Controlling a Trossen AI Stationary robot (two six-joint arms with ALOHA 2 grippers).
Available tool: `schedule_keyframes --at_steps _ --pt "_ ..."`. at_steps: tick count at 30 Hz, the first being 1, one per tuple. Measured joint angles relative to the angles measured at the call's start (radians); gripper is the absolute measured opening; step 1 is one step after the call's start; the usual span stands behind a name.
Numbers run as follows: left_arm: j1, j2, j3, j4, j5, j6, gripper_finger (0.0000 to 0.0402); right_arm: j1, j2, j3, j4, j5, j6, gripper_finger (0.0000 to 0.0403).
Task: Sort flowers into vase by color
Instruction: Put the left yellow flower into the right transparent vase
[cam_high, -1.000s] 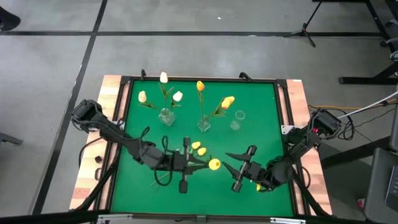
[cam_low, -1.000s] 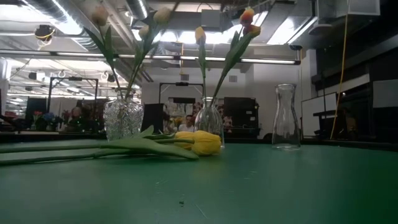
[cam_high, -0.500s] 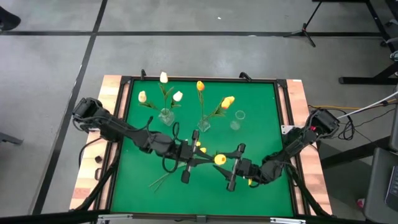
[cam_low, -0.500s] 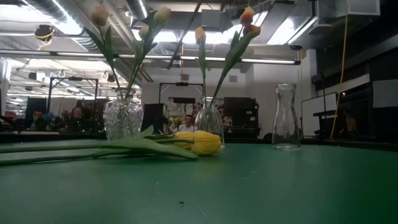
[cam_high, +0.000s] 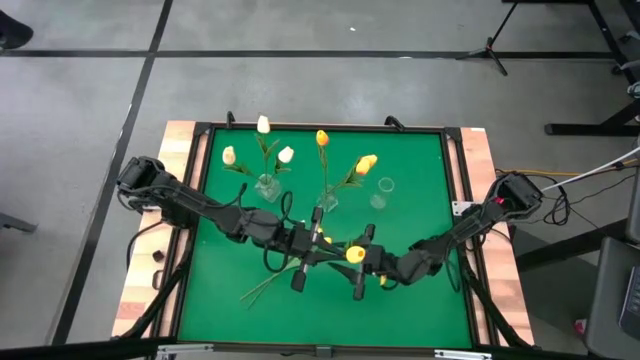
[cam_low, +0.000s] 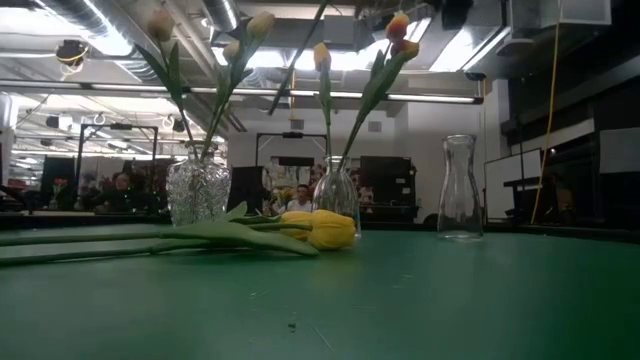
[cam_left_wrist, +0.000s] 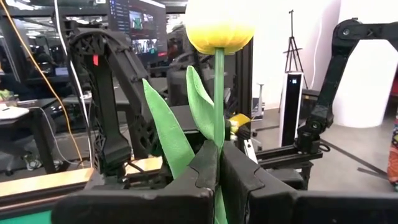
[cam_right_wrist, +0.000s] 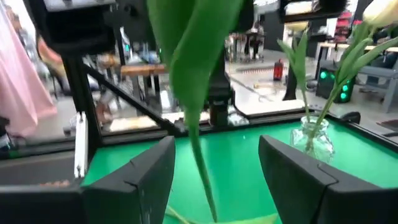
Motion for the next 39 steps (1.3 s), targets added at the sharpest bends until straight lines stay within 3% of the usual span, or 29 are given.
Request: schedule_keyframes --at_steps 7,17,27,32,39 --pt "-0.003 0.0 0.0 -0.017 0.0 -0.001 0.0002 0.003 0.0 0.122 -0.266 0.037 0.006 0.022" --pt "-0.004 0.0 0.0 -0.018 0.0 -0.002 0.0002 0.003 0.0 0.137 -0.38 0.044 0.083 0.0116" --pt "-0.003 0.0 0.0 -0.017 -0.003 -0.005 0.0002 0.003 0.0 0.137 -0.378 0.073 0.081 0.0015" --pt "-0.003 0.0 0.0 -0.019 -0.031 -0.002 0.0015 0.003 0.0 0.137 -0.377 0.078 0.077 0.0011" --pt "-0.018 -0.001 0.0 -0.05 -0.148 0.02 0.0056 0.003 0.0 0.137 -0.378 0.107 0.073 0.0005"
